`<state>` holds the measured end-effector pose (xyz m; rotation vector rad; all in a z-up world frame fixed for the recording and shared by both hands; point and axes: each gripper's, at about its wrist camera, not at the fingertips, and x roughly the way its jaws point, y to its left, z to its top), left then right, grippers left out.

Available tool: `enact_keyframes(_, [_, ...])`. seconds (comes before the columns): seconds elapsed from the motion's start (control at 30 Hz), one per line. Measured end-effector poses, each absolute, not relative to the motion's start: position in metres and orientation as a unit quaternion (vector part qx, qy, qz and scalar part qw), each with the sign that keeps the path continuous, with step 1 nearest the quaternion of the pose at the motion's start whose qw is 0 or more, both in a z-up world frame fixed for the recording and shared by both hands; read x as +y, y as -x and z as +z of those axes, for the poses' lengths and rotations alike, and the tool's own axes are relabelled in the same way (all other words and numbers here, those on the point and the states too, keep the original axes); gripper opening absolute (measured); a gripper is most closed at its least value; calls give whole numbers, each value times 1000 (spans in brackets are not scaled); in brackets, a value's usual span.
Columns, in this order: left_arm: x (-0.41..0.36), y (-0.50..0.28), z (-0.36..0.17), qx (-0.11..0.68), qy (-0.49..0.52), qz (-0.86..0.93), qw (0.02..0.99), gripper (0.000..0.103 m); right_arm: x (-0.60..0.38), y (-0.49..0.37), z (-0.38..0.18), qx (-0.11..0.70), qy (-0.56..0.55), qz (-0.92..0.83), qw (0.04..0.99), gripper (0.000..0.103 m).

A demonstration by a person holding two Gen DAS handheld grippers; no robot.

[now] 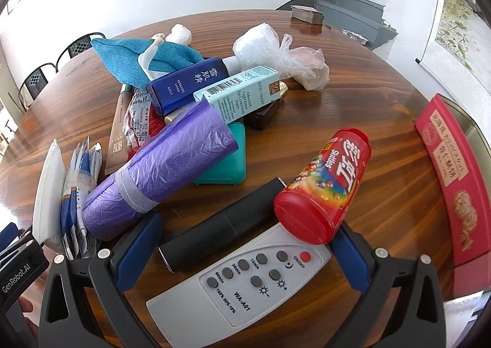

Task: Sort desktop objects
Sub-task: 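Grasp the white medicine box with the left tool while the right tool grasps the white remote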

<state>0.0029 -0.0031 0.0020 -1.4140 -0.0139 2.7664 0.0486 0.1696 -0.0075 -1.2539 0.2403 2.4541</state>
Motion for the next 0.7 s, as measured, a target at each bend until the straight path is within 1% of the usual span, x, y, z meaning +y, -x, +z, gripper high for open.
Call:
enact_keyframes(0.53, [-16, -2, -1, 22, 453, 888, 72, 103, 168, -46, -8, 89, 445, 869, 196, 103])
enact_keyframes(0.6, [-17, -3, -1, 25, 453, 888, 76, 103, 169, -48, -7, 79, 447, 874, 175, 103])
enact_keyframes(0.7, [-19, -4, -1, 28, 453, 887, 83, 103, 169, -55, -8, 49, 459, 880, 112, 103])
